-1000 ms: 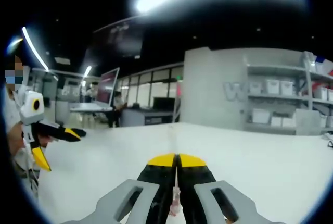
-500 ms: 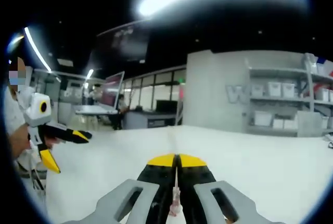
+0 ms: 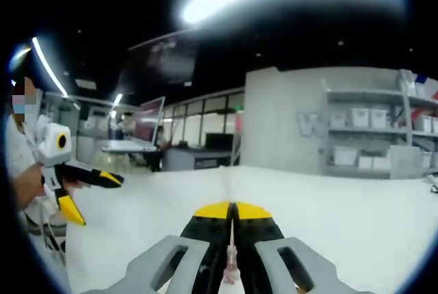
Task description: Open the resealable bag by pulling the two sides of the seal apart until the entire bag opening is separated and visibly accessible.
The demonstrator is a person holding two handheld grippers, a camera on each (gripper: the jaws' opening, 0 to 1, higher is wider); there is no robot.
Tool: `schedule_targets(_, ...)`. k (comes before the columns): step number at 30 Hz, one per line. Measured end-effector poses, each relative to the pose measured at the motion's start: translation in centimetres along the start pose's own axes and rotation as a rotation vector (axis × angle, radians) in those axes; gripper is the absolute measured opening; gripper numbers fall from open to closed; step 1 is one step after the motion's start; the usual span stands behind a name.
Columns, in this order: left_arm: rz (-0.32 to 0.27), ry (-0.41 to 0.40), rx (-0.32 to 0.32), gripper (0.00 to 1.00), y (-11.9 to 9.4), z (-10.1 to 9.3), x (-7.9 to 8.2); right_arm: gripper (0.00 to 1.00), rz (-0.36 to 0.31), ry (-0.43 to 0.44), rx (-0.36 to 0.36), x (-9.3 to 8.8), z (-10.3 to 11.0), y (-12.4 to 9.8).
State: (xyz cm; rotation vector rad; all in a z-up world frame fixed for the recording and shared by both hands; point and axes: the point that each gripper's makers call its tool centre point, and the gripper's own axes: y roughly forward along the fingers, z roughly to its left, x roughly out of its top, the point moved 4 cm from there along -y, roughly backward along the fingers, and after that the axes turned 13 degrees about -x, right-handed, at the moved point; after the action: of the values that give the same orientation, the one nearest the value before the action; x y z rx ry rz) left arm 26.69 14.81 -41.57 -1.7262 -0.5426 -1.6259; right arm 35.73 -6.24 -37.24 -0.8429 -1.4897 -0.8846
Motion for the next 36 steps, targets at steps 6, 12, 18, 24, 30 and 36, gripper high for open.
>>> schedule_targets(6, 0.000, 0.003, -0.003, 0.83, -0.1, -0.2, 0.1, 0.00, -0.004, 0.013, 0.010, 0.2, 0.4, -0.9)
schedule_targets(12, 0.002, 0.006, -0.007, 0.82, -0.1, -0.3, 0.1, 0.00, -0.012, 0.012, 0.026, 0.5, 0.9, -1.7)
schedule_targets(18, 0.004, 0.010, -0.017, 0.81, 0.1, -0.6, 0.1, 0.00, -0.012, 0.017, 0.036, 0.5, 1.1, -2.2)
schedule_targets(24, 0.006, 0.011, -0.020, 0.81, 0.1, -0.6, 0.1, 0.00, -0.013, 0.022, 0.043, 0.4, 1.4, -2.7)
schedule_targets(30, 0.006, 0.009, -0.018, 0.81, 0.0, -0.5, 0.0, 0.00, -0.005, 0.029, 0.054, 0.0, 1.8, -3.2)
schedule_targets(36, 0.009, 0.004, -0.024, 0.80, 0.2, -0.6, -0.3, 0.00, -0.007, 0.026, 0.076, 0.0, 2.6, -3.8)
